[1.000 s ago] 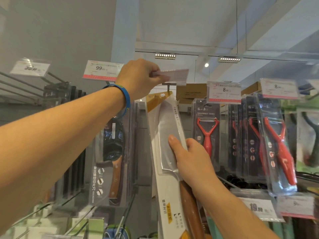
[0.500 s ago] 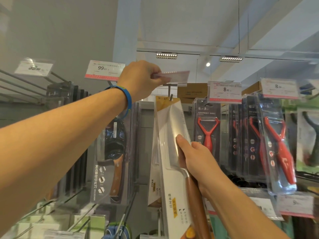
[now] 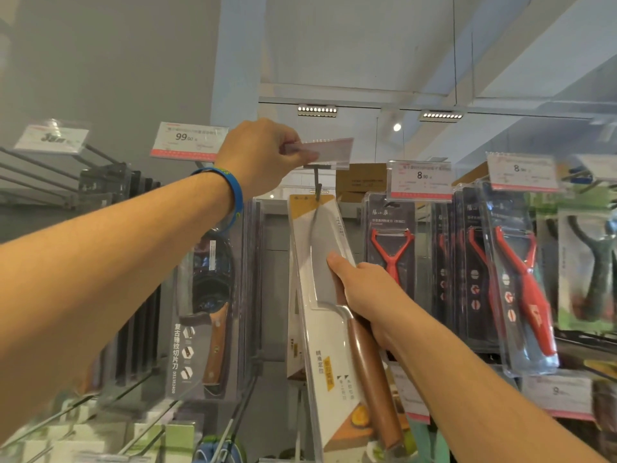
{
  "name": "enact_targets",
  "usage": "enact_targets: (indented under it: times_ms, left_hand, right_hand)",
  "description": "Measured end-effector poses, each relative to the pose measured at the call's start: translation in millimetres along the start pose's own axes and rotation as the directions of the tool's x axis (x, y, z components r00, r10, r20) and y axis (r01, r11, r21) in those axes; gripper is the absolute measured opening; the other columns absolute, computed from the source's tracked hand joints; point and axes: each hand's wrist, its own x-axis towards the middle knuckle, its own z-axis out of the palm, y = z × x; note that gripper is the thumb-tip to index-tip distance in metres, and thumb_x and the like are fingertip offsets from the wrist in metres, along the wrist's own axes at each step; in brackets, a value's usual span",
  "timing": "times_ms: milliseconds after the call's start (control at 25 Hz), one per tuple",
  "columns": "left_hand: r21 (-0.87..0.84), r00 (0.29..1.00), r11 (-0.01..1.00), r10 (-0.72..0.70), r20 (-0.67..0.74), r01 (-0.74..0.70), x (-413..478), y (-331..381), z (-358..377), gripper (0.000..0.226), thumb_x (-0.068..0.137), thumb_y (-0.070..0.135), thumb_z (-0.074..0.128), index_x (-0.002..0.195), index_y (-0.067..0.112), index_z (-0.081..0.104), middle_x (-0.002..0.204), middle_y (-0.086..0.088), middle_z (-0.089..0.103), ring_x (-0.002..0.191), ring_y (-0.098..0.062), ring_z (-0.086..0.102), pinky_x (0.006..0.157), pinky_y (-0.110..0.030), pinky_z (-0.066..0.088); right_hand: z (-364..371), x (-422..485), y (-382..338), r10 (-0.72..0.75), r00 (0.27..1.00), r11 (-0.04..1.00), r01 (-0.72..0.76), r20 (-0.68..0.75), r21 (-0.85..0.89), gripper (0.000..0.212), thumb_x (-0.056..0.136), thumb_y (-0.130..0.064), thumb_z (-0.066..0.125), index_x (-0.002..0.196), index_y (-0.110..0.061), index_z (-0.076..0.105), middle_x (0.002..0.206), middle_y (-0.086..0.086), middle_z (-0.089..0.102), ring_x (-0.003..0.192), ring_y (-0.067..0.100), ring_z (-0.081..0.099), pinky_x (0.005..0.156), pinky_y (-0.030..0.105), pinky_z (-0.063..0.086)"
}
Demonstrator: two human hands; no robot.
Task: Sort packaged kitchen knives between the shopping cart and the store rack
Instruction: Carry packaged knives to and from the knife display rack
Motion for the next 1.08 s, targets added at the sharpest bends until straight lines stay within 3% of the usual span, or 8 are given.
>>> enact_targets:
  times_ms: [160,320,520,600,720,840,960,1080]
  left_hand:
    - [0.031,1.0,0.999,0.013,0.0,-0.013,-3.3,1.5,-0.7,0.038,0.092,0.056,0.059,0.074,0.024,0.066,0.055,0.008,0.05,0.052,-0.01,0.044,0.049,-0.026,0.031]
    - [0.067,0.999,0.997,0.046,-0.007,-0.045,-13.1,4.2,0.3,0.03,0.091,0.055,0.061,0.092,0.028,0.075,0.075,0.01,0.067,0.071,-0.011,0.059,0.061,-0.027,0.047]
    - [0.067,0.998,0.996,0.065,-0.02,-0.063,-24.1,6.7,1.0,0.026,0.093,0.044,0.064,0.109,0.027,0.076,0.105,0.007,0.075,0.097,-0.013,0.068,0.09,-0.031,0.054]
    - [0.107,0.997,0.992,0.076,-0.02,-0.074,-24.2,8.2,0.9,0.026,0.094,0.042,0.063,0.112,0.028,0.075,0.107,0.006,0.075,0.098,-0.016,0.068,0.09,-0.033,0.055]
    - [0.225,0.988,0.962,0.157,0.0,-0.153,-27.9,8.3,1.8,0.026,0.098,0.038,0.056,0.115,0.027,0.074,0.105,0.001,0.076,0.09,-0.023,0.069,0.081,-0.036,0.057]
    - [0.33,0.975,0.919,0.221,0.019,-0.214,-42.3,2.4,4.9,0.029,0.101,0.039,0.049,0.12,0.028,0.069,0.116,0.002,0.072,0.093,-0.027,0.068,0.076,-0.039,0.058]
    - [0.261,0.957,0.932,0.28,-0.073,-0.253,-75.1,-8.4,10.7,0.034,0.099,0.035,0.049,0.129,0.031,0.064,0.138,0.01,0.06,0.102,-0.023,0.068,0.075,-0.04,0.059]
    - [-0.008,0.984,0.987,0.161,-0.08,-0.162,-110.9,-16.8,19.5,0.034,0.096,0.035,0.052,0.127,0.032,0.066,0.125,0.013,0.067,0.102,-0.014,0.068,0.083,-0.039,0.057]
  right_hand:
    - [14.5,17.6,-6.5,0.008,1.0,0.997,-0.008,-0.002,-0.078,0.048,0.097,-0.057,0.052,0.091,-0.01,0.061,0.096,0.01,0.071,0.088,0.028,0.068,0.086,0.048,0.058]
    - [35.9,41.1,0.6,0.02,0.999,0.988,-0.025,-0.038,-0.153,0.061,0.102,-0.055,0.048,0.131,-0.001,0.054,0.122,0.017,0.065,0.109,0.035,0.064,0.1,0.049,0.052]
    - [60.7,59.3,7.8,0.143,0.99,0.978,-0.144,-0.019,-0.152,0.062,0.104,-0.054,0.047,0.143,-0.006,0.042,0.115,0.01,0.056,0.091,0.028,0.057,0.083,0.04,0.047]
    - [61.8,64.8,13.4,0.155,0.988,0.96,-0.154,-0.013,-0.232,0.059,0.106,-0.048,0.043,0.148,-0.006,0.039,0.131,0.018,0.056,0.103,0.032,0.058,0.089,0.042,0.049]
    - [52.9,72.8,21.4,0.112,0.99,0.82,-0.046,0.081,-0.57,0.048,0.11,-0.029,0.038,0.155,-0.013,0.037,0.151,0.021,0.043,0.134,0.039,0.047,0.108,0.045,0.039]
    - [47.4,60.7,22.5,0.086,0.992,0.631,0.02,0.096,-0.776,0.039,0.106,-0.035,0.048,0.134,-0.01,0.057,0.12,0.011,0.061,0.098,0.029,0.06,0.082,0.038,0.048]
    - [37.1,33.9,22.8,-0.115,0.993,0.61,0.095,0.031,-0.786,0.021,0.098,-0.032,0.058,0.11,-0.015,0.062,0.097,0.004,0.06,0.081,0.025,0.055,0.059,0.03,0.041]
    - [17.2,-3.9,21.5,-0.329,0.944,0.688,0.256,0.022,-0.68,0.021,0.098,-0.044,0.056,0.103,-0.027,0.068,0.098,-0.004,0.068,0.085,0.021,0.06,0.067,0.032,0.045]
